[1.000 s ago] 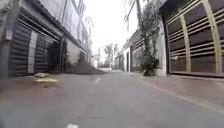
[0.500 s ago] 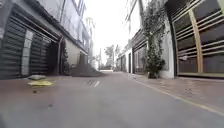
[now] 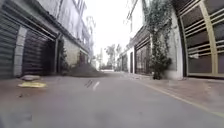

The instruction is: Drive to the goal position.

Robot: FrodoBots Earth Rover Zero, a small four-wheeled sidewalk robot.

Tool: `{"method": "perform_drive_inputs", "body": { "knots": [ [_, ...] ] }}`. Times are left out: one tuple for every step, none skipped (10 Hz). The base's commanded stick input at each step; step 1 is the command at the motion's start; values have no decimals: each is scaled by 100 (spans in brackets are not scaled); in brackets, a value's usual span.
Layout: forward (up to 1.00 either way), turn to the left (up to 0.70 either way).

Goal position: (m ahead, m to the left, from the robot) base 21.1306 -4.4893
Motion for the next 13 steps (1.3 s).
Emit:
{"method": "perform_drive_inputs", "body": {
  "knots": [
    [100,6],
    [100,6],
    [100,6],
    [100,6],
    [100,6],
    [100,6],
    [100,6],
    [100,6],
    [100,6],
    [100,6],
    [100,6],
    [100,6],
    [100,-3]
  ]
}}
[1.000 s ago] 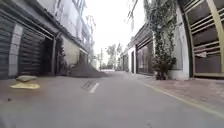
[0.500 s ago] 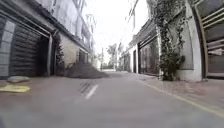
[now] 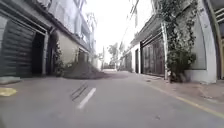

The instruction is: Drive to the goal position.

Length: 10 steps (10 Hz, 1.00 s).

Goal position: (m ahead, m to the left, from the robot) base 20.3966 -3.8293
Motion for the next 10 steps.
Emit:
{"method": "perform_drive_inputs", "body": {
  "knots": [
    [100,-34],
    [100,-34],
    [100,-6],
    [100,6],
    [100,6],
    [100,6],
    [100,6],
    [100,-13],
    [100,-34],
    [100,-34]
  ]
}}
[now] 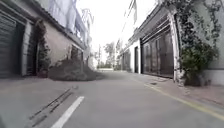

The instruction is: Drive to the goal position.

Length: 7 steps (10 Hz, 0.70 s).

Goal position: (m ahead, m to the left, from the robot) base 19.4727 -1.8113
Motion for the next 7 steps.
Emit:
{"method": "perform_drive_inputs", "body": {
  "knots": [
    [100,-10],
    [100,6],
    [100,6],
    [100,6],
    [100,-10],
    [100,-34],
    [100,-24]
  ]
}}
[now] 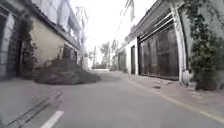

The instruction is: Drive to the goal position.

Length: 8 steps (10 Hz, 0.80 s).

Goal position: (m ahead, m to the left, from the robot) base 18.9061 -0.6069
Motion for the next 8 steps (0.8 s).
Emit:
{"method": "perform_drive_inputs", "body": {
  "knots": [
    [100,-5],
    [100,6],
    [100,6],
    [100,6],
    [100,6],
    [100,6],
    [100,6],
    [100,6]
  ]
}}
